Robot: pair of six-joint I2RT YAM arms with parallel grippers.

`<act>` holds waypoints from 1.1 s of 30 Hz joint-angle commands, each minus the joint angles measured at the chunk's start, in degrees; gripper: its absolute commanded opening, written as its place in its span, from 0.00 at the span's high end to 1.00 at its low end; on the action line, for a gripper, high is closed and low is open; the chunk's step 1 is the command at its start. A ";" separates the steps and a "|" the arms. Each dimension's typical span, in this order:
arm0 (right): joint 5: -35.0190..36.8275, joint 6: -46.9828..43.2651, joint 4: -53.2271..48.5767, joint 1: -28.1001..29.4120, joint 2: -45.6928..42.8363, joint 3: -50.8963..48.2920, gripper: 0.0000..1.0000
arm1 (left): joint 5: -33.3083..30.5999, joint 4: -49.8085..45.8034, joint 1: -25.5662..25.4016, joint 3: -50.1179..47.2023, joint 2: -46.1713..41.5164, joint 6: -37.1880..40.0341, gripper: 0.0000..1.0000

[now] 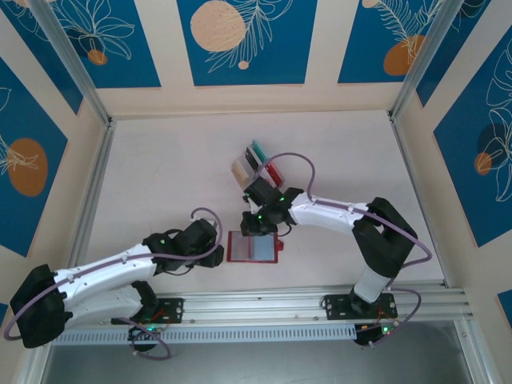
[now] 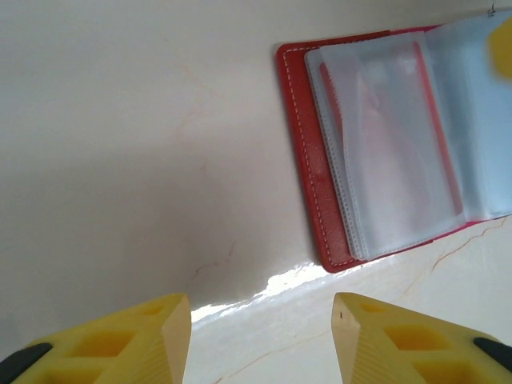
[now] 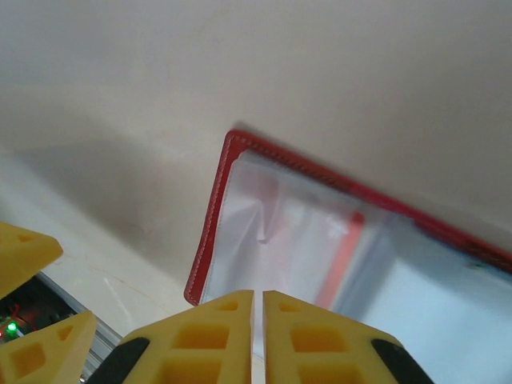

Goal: Put the credit cards into the card holder

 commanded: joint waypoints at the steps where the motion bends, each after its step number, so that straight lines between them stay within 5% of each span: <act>1: -3.33 -0.27 1.73 1.55 4.89 1.55 0.88 | 1.34 1.23 0.86 2.37 1.38 1.37 0.50; 10: -7.07 -0.48 5.19 -0.55 6.09 -0.36 0.85 | 1.21 -0.32 3.16 2.76 -0.75 1.94 0.46; 18: -0.50 -5.71 -4.61 -11.85 -7.38 5.89 0.53 | 7.34 3.70 10.14 4.65 0.94 4.63 0.42; 24: 3.60 -10.92 -12.35 -23.77 -5.31 13.73 0.49 | 15.25 9.87 15.07 9.85 8.82 6.28 0.42; 33: -6.50 -15.50 -13.15 -31.28 2.99 20.91 0.44 | 24.22 17.81 18.96 19.66 25.25 5.64 0.43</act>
